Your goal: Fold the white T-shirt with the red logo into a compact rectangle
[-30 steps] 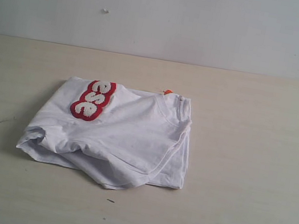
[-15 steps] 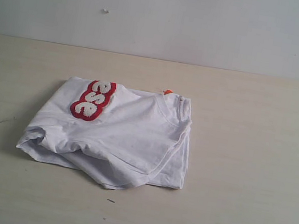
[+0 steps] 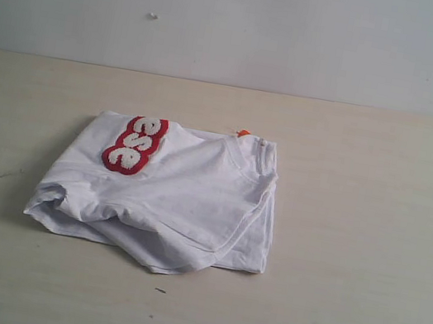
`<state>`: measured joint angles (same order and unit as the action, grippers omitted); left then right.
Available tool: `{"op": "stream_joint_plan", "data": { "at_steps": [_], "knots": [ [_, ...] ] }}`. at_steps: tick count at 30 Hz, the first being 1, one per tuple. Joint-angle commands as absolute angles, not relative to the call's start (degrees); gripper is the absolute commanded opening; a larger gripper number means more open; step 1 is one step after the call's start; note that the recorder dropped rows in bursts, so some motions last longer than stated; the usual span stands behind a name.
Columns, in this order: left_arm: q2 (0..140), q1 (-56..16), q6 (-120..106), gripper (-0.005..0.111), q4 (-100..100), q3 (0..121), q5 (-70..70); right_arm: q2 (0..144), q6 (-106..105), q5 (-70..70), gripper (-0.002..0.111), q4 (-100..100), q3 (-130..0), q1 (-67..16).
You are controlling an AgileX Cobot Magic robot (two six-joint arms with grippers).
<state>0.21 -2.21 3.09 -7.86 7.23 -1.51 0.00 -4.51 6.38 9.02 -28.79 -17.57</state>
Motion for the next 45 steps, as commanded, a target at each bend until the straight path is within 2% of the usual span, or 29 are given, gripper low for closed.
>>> {"op": "stream_joint_plan", "data": {
  "at_steps": [1, 14, 23, 45],
  "knots": [
    [0.0, -1.3, 3.4, 0.0, -8.1, 2.5, -0.4, 0.0, -4.7, 6.3, 0.0, 8.6, -28.4, -17.3],
    [0.0, 0.9, 3.7, 0.0, -8.1, 0.0, -3.5, 0.0, -4.7, 6.3, 0.0, 8.6, -28.4, -17.3],
    [0.0, 0.9, 3.7, 0.0, -6.1, 0.0, -20.7, 0.0, -4.7, 6.3, 0.0, 8.6, -28.4, -17.3],
    [0.0, 0.9, 3.5, 0.0, -4.7, 0.0, -20.6, 0.0, -4.7, 6.3, 0.0, 8.6, -28.4, -17.3]
  ]
}}
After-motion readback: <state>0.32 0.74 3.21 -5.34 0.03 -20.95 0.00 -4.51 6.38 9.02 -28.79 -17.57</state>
